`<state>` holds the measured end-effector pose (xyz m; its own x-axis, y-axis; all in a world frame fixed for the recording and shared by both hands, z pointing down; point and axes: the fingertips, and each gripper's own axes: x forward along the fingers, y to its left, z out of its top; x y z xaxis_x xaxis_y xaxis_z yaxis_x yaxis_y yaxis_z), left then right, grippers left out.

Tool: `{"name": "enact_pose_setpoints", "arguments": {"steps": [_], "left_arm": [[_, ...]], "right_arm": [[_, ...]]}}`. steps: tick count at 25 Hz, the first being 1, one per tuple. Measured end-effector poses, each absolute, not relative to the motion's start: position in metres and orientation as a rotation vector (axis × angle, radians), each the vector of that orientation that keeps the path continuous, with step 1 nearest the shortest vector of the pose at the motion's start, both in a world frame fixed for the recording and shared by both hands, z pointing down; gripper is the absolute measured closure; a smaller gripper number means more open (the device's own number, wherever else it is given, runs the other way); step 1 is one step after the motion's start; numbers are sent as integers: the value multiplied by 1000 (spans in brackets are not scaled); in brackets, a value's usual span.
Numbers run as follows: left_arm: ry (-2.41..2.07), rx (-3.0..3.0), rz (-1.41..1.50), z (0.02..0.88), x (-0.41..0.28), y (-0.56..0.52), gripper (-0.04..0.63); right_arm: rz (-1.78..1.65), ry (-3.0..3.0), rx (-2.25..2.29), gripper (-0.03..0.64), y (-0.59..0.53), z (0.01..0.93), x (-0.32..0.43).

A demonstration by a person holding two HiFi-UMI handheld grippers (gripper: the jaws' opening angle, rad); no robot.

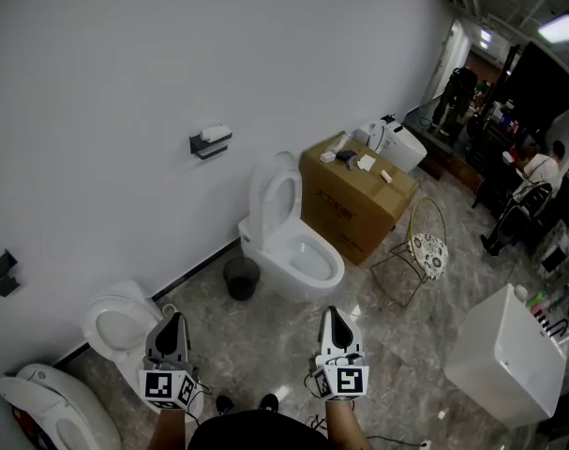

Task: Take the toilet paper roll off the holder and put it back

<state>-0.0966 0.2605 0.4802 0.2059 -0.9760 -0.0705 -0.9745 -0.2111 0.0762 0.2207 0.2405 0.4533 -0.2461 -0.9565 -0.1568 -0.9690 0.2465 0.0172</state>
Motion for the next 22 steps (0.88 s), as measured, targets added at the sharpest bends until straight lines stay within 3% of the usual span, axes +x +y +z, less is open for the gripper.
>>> {"name": "enact_pose_setpoints", "arguments": {"steps": [19, 22], "left_arm": [[-1952, 2432, -179, 480, -89, 253, 592], [-1952, 2433, -180, 480, -89, 252, 592]], "right_arm": [[180, 2415, -1868, 609, 231, 455, 224], [176, 2418, -1860, 580, 230, 452, 224]]}}
